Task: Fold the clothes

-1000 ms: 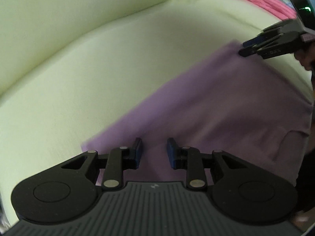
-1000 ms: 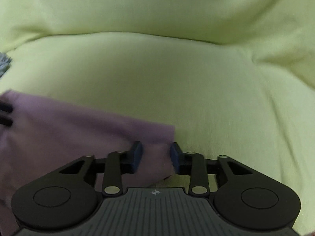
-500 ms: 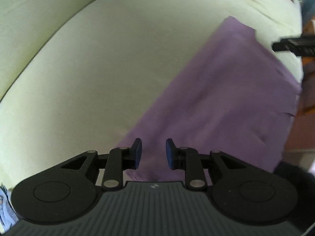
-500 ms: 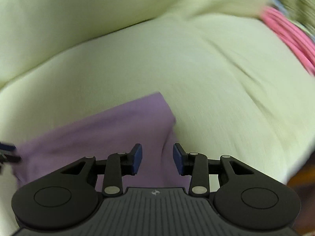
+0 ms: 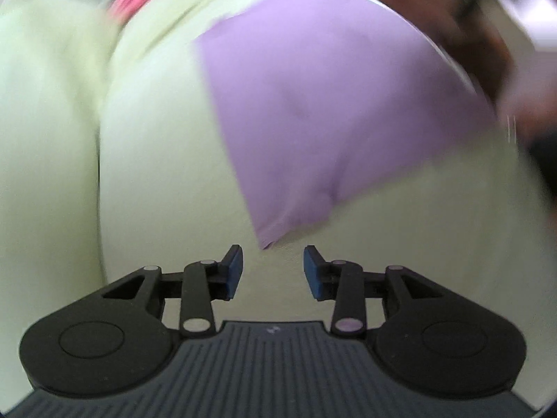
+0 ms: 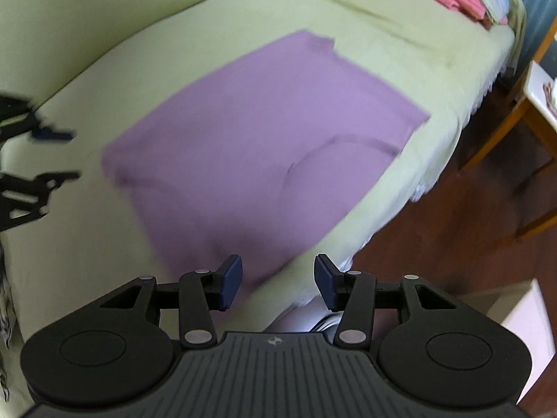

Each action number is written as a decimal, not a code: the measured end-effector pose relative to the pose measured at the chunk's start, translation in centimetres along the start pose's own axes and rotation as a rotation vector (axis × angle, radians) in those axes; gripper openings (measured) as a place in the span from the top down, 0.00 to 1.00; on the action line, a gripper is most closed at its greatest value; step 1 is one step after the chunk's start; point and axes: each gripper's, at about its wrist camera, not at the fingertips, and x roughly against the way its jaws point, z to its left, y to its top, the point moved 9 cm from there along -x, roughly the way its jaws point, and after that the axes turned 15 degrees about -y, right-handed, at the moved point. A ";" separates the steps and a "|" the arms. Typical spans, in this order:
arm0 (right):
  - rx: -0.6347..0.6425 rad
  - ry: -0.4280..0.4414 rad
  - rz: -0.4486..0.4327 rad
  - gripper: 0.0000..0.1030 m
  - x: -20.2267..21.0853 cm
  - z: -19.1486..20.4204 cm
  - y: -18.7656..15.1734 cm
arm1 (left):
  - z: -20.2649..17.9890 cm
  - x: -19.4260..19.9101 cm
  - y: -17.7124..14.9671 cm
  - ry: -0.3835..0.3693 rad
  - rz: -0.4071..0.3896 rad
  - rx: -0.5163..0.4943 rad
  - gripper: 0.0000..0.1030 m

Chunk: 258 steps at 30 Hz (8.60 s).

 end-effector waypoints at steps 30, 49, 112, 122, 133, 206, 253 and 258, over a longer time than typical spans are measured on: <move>0.610 -0.406 -0.396 0.55 -4.5 10.4 -10.8 | -5.5 -8.1 -3.3 0.350 -0.111 -0.834 0.67; 0.587 -0.060 -0.319 1.00 -3.0 5.8 -6.6 | -2.3 -3.3 0.7 0.057 -0.063 -0.704 0.97; 0.070 0.109 -0.138 1.00 -22.4 -19.4 15.6 | 26.6 -14.6 21.1 -0.486 -0.281 0.144 0.97; 0.055 0.086 -0.205 0.64 -20.2 -19.3 19.3 | 26.6 -15.4 21.4 -0.464 -0.285 0.198 0.96; 0.218 0.396 -0.286 0.74 -21.7 -9.2 25.6 | 26.4 -15.2 21.2 -0.429 -0.298 0.225 0.95; 0.063 0.172 -0.591 0.88 -14.5 3.1 17.3 | 26.7 -15.9 23.0 -0.514 -0.254 0.172 0.95; -0.146 -0.159 -0.276 0.90 -15.8 -8.9 2.6 | 18.5 -11.1 14.8 -0.373 -0.276 0.249 0.90; -0.238 -0.153 -0.342 0.90 -12.9 -10.5 5.2 | 18.3 -8.4 16.3 -0.397 -0.303 0.272 0.90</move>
